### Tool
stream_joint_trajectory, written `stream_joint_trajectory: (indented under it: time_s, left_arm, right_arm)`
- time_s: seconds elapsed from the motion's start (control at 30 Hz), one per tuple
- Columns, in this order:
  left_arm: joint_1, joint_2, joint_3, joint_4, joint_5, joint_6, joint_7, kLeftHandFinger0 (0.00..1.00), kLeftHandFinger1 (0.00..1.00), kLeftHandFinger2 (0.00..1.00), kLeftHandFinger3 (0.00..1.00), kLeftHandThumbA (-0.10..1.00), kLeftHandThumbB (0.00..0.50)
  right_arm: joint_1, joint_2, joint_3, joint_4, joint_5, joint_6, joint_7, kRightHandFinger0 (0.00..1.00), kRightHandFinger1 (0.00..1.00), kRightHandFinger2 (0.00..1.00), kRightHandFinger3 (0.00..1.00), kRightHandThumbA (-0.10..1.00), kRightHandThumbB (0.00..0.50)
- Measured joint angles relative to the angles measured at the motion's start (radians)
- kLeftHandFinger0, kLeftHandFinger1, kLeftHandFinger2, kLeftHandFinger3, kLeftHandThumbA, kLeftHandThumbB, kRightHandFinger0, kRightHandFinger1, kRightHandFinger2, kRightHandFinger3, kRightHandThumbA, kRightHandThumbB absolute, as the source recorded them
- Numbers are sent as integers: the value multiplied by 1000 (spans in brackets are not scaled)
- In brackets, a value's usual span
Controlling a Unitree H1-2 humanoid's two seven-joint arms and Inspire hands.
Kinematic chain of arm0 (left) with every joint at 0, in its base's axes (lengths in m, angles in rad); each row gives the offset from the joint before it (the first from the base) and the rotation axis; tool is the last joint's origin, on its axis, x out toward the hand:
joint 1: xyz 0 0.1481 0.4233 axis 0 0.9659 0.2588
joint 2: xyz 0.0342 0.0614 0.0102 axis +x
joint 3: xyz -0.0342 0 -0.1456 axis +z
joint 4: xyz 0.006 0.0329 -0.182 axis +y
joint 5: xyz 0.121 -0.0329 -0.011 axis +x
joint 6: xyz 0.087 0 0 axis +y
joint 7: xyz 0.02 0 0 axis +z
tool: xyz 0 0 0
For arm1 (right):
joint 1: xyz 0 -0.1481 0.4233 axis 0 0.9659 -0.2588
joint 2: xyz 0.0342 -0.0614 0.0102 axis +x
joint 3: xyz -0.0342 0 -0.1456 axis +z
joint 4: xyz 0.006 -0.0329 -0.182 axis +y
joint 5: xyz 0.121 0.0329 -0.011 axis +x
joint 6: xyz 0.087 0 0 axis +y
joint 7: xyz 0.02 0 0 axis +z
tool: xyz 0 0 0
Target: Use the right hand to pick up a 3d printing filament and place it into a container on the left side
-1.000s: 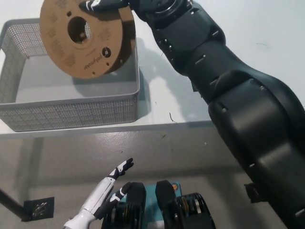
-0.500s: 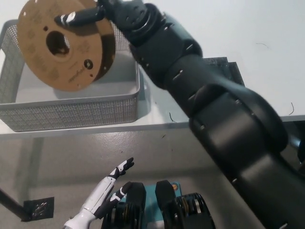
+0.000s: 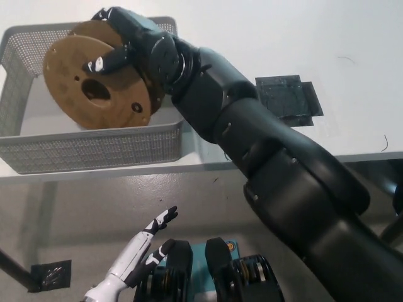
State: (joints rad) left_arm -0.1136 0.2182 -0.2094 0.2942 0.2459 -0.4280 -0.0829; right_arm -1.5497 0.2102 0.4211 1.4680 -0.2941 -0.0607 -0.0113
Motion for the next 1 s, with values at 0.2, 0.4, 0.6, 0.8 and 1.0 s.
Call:
stream_joint_trajectory:
  time_s: [0.2, 0.4, 0.6, 0.8, 1.0]
  left_arm:
    - [0, 0, 0, -6, -2, 1, -10, 1000, 1000, 1000, 1000, 1000, 346]
    - [0, 0, 0, -7, -2, 1, -14, 1000, 1000, 1000, 1000, 1000, 349]
    - [0, 0, 0, -8, -2, 3, -14, 1000, 1000, 1000, 1000, 1000, 379]
    - [0, 0, 1, -8, -2, 4, -14, 1000, 1000, 1000, 1000, 1000, 366]
    - [0, 0, 1, -8, -2, 4, -14, 1000, 1000, 1000, 1000, 1000, 361]
  right_arm:
    - [2, -5, 41, 0, -48, -39, -60, 0, 326, 750, 723, -100, 206]
    - [28, -5, 85, -1, -92, -56, -80, 0, 348, 769, 810, -100, 202]
    - [70, -4, 116, -1, -130, -72, -104, 0, 390, 830, 816, -100, 179]
    - [80, -3, 125, -1, -156, -91, -123, 0, 413, 836, 841, -100, 176]
    - [88, -3, 136, -2, -178, -101, -140, 0, 413, 849, 875, -100, 170]
